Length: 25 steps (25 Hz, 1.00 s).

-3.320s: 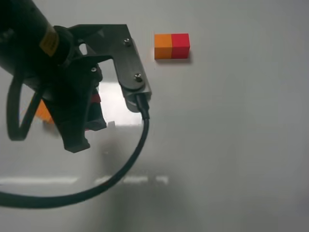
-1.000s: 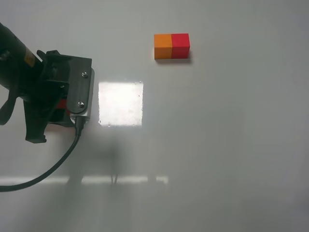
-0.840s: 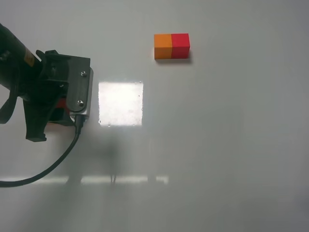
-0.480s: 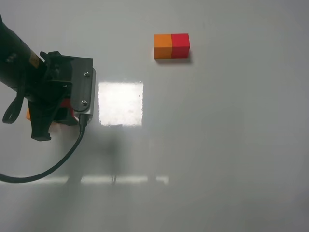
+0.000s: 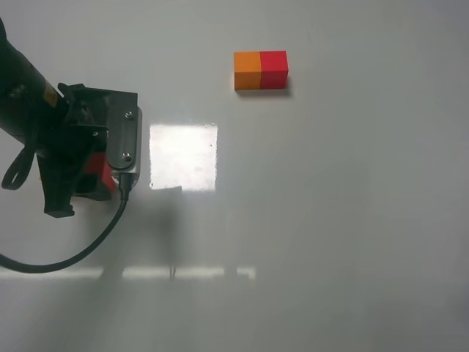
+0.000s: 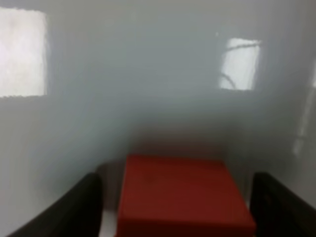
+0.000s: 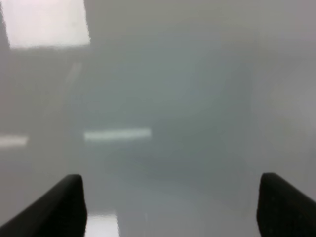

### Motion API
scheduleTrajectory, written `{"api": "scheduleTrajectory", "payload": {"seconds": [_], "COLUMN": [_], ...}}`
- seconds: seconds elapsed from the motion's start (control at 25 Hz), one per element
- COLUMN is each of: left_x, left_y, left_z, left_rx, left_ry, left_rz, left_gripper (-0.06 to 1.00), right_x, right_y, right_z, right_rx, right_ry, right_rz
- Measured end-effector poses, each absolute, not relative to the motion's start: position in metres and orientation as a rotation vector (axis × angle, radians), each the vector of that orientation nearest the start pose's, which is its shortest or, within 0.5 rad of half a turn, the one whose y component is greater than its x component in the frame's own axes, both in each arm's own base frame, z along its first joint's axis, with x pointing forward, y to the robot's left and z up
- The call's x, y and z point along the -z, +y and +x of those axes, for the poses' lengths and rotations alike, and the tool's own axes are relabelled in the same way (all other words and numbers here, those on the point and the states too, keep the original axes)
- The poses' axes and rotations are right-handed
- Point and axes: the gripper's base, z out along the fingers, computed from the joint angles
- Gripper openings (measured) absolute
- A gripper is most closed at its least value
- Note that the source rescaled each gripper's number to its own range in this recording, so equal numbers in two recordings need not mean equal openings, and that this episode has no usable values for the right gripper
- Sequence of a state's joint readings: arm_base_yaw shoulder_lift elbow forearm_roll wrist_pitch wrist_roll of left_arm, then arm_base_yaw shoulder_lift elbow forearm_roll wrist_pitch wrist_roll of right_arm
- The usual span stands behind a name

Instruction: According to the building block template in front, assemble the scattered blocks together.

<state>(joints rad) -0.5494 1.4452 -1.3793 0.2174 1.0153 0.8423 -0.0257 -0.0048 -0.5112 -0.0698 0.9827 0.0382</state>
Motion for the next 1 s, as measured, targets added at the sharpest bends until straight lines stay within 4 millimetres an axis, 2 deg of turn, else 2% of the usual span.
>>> {"api": "scheduleTrajectory", "payload": {"seconds": [0.08,0.24,0.6,0.88,1.0], "left_x": [-0.360,-0.359,-0.365,-0.365,-0.365], "left_y": [-0.144,-0.142,-0.128,-0.127,-0.127], "left_z": [0.267,0.266,0.261,0.261,0.262], "left_rx": [-0.392,-0.399,-0.447,-0.449,-0.450], "left_ry": [1.933,1.956,2.007,2.010,2.004], "left_rz": [1.710,1.724,1.723,1.717,1.714], "left_gripper": [0.65,0.72,0.71,0.68,0.63], "right_x": [-0.287,-0.287,-0.287,-0.287,-0.287], "right_y": [-0.005,-0.005,-0.005,-0.005,-0.005], "right_z": [-0.004,-0.004,-0.004,-0.004,-0.004], "right_rx": [0.074,0.074,0.074,0.074,0.074], "right_ry": [1.948,1.948,1.948,1.948,1.948], "right_rz": [0.063,0.063,0.063,0.063,0.063]}}
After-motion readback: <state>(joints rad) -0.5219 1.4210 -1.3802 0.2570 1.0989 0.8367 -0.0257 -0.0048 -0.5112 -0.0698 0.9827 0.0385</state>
